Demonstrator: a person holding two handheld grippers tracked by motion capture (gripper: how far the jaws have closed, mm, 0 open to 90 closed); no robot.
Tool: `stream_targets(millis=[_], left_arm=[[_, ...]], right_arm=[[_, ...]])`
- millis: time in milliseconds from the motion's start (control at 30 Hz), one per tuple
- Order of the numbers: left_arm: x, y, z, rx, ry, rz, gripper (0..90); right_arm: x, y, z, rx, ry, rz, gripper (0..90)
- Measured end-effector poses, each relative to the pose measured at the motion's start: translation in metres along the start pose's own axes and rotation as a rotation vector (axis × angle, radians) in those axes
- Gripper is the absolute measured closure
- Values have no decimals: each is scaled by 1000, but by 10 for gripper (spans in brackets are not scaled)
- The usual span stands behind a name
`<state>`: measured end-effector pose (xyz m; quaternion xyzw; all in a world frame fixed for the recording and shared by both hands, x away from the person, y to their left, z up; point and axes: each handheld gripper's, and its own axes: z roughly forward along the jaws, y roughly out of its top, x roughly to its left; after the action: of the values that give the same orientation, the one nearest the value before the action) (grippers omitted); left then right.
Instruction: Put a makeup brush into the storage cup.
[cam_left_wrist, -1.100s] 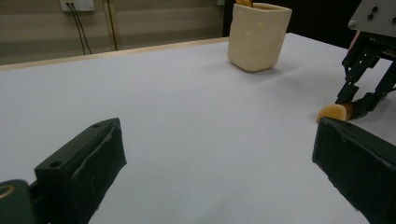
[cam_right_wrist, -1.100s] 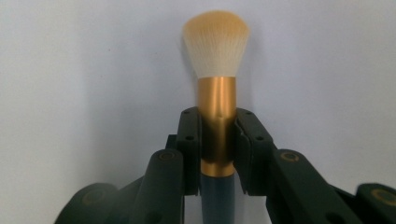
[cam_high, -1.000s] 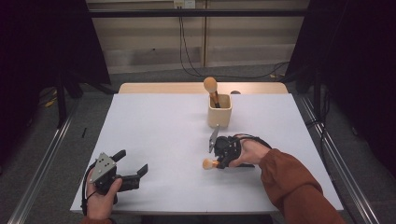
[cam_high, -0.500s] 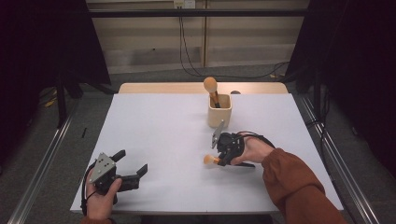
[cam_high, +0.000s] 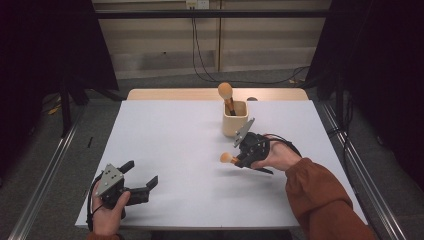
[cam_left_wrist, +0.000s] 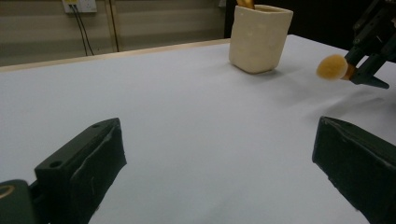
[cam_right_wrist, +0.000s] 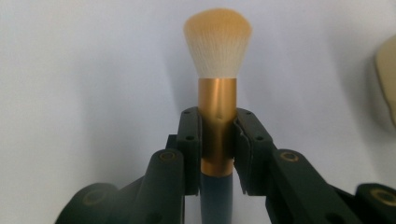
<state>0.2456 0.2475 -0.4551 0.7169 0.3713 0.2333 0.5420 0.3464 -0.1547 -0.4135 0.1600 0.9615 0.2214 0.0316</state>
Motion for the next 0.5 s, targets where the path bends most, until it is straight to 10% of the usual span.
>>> stream_targets(millis=[500], left_arm=[[0,0,-1,-1,3,4,24]], right_arm=[[-15,-16,-12,-143,-123,209,746]])
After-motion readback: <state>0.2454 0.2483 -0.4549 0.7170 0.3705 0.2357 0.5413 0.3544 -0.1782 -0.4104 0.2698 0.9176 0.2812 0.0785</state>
